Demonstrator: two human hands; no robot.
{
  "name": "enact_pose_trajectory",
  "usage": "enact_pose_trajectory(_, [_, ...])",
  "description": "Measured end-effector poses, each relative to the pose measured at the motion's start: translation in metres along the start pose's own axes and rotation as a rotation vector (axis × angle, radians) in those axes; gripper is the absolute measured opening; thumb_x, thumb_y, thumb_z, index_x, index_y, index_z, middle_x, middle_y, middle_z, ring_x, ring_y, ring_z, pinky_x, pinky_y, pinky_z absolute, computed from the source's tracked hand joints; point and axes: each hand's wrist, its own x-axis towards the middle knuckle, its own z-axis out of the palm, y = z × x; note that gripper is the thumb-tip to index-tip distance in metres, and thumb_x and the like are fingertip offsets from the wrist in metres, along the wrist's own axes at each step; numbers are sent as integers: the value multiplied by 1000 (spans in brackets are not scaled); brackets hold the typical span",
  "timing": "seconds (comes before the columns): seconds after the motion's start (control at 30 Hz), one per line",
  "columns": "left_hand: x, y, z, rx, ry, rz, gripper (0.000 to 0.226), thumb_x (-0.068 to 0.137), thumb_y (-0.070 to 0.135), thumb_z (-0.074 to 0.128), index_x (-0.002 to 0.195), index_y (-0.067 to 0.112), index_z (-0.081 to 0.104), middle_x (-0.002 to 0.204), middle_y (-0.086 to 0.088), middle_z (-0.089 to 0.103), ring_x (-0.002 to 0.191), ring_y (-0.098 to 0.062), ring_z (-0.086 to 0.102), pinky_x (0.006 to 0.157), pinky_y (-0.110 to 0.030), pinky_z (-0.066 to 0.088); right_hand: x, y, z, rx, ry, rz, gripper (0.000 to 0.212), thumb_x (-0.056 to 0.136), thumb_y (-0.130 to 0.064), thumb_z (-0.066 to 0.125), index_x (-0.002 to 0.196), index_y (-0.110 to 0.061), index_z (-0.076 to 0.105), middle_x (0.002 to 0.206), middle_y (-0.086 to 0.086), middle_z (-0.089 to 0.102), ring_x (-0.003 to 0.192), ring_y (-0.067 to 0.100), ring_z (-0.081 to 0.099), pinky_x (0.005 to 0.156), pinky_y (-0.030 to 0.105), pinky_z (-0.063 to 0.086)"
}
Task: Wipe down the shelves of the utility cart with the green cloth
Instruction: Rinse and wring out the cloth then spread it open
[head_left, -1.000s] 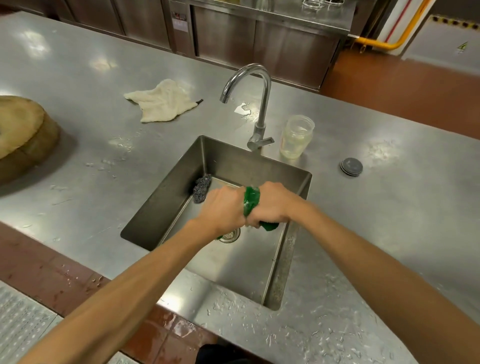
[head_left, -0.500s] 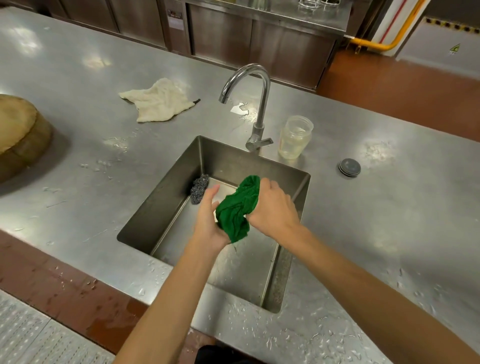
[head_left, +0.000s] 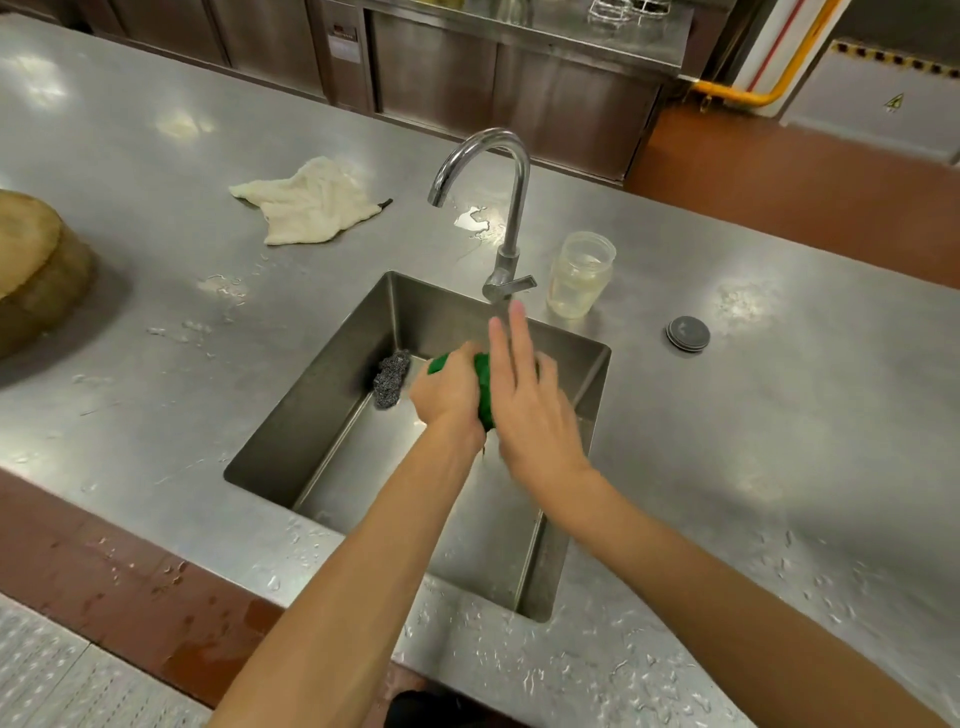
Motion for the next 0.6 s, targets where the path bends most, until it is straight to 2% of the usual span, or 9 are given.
enact_pose_trajectory(0.03, [-1,1,3,53,27,66,15,70,17,72,63,17,59,56,6,60,56,-17,58,51,-25,50,7,7,-2,44,-8,43,109,71,9,72,156,-7,5,165,16,6,113,40,53,68,40,52])
enact_pose_trajectory(0.1, [-5,5,7,186,-11,236,13,66,21,68,59,20,58,50,12,55,53,-11,55,47,-20,45,18,22,-6,186,-97,123,97,74,-7,75,152,-13,18,153,11,38,105,36,60,70,41,51])
enact_pose_trajectory(0.17, [-4,10,9,346,-90,432,16,65,23,67,54,22,55,44,15,52,46,-3,50,42,-14,39,25,33,-9,287,-138,181,64,71,-29,71,128,-24,45,115,2,64,93,31,64,72,38,53])
enact_pose_trajectory(0.23, [-5,23,13,546,-161,629,21,63,26,66,49,23,50,44,12,49,47,-5,46,47,-17,38,29,36,-13,354,-152,205,33,66,-43,65,93,-28,51,82,-9,63,74,20,60,63,31,50])
enact_pose_trajectory(0.33, [-7,45,26,693,-285,864,34,66,23,69,50,24,40,46,10,40,48,-7,39,51,-22,34,41,38,-22,606,-162,171,22,55,-37,68,64,-22,53,56,-10,59,55,6,56,53,25,41])
enact_pose_trajectory(0.4, [-10,59,34,703,-372,979,38,68,19,70,52,27,37,46,9,37,46,-5,35,49,-20,31,49,42,-34,841,-187,185,23,47,-30,72,54,-16,54,52,-8,60,50,5,55,51,30,45])
enact_pose_trajectory(0.47, [-13,73,41,714,-454,1062,34,68,16,68,54,25,38,47,9,37,47,-6,35,48,-19,30,55,47,-42,1079,-249,184,20,44,-20,76,51,-16,58,54,-4,60,55,11,57,54,34,48])
enact_pose_trajectory(0.6, [-13,92,49,796,-598,1190,22,67,10,68,59,13,48,50,10,39,50,-6,35,49,-20,31,62,47,-45,1394,-375,160,22,47,0,72,49,-19,60,55,0,57,57,16,56,57,32,46])
